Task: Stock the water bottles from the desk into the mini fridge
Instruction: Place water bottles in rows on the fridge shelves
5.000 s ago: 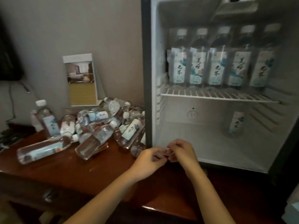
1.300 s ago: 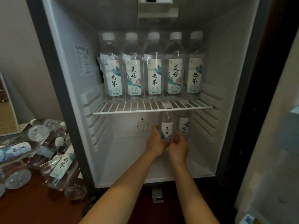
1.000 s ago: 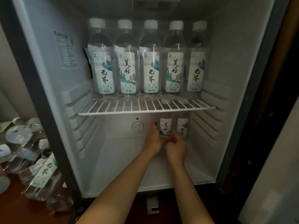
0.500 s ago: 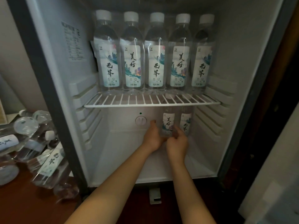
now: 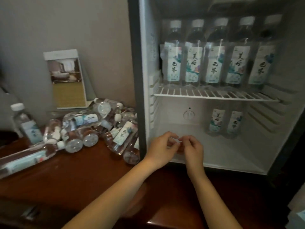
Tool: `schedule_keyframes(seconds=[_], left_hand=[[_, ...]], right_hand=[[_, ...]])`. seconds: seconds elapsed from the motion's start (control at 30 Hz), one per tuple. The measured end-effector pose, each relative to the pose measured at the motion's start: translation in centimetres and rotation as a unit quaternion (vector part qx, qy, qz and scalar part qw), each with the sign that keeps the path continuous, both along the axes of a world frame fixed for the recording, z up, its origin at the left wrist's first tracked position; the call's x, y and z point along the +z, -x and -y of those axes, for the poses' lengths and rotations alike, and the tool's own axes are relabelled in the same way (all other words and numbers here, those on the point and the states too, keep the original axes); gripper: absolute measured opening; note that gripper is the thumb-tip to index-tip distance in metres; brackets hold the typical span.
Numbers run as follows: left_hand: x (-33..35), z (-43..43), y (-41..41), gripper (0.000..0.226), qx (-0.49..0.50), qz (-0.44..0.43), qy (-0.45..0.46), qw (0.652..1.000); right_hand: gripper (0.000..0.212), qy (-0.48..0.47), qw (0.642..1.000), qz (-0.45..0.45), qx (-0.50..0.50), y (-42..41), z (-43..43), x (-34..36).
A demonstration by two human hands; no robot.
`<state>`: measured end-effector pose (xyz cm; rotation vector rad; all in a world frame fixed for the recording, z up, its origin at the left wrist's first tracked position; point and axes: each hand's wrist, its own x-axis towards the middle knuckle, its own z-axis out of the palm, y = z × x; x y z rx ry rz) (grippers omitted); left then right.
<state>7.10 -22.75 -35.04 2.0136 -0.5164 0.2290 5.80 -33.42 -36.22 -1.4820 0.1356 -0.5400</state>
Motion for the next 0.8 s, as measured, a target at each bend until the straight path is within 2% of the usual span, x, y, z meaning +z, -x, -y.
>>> schedule_keyframes(seconds=[0.03, 0.17, 0.3, 0.4, 0.43, 0.53, 0.63, 0.8], left_hand=[[-0.1, -1.6, 0.8, 0.011, -0.003, 0.010, 0.003, 1.000], [-0.4, -8.0, 3.1, 0.025, 0.023, 0.014, -0.003, 1.000], [-1.2, -12.4, 2.2, 0.022, 0.152, 0.014, -0.002, 0.988], [-2.0, -14.1, 0.3, 0.006, 0.246, 0.016, -0.029, 0.969], [-2.2, -14.5, -0.3, 0.008, 0.268, 0.015, -0.045, 0.962], [-2.5, -14.9, -2.4, 0.031, 0.294, 0.000, -0.103, 0.950], [-2.9, -14.9, -3.7, 0.050, 0.267, -0.032, -0.156, 0.950], [-4.6, -16.2, -4.4, 0.069, 0.250, -0.071, -0.155, 0.953]], right_hand=[[0.025, -0.002, 0.999, 0.002, 0.035, 0.4, -0.9, 0.0], [0.029, 0.029, 0.984, -0.034, 0.174, 1.4, -4.3, -0.1], [0.028, 0.083, 0.963, -0.084, 0.242, 1.4, -8.1, -0.4], [0.022, 0.122, 0.957, -0.079, 0.252, 0.8, -10.3, -0.9], [0.022, 0.142, 0.954, -0.073, 0.253, 0.5, -10.9, -0.9], [0.040, 0.173, 0.944, -0.063, 0.273, -0.6, -12.4, -0.6], [0.056, 0.151, 0.942, -0.078, 0.289, -1.7, -13.9, 0.5], [0.074, 0.130, 0.951, -0.125, 0.249, -4.2, -15.8, 1.3]])
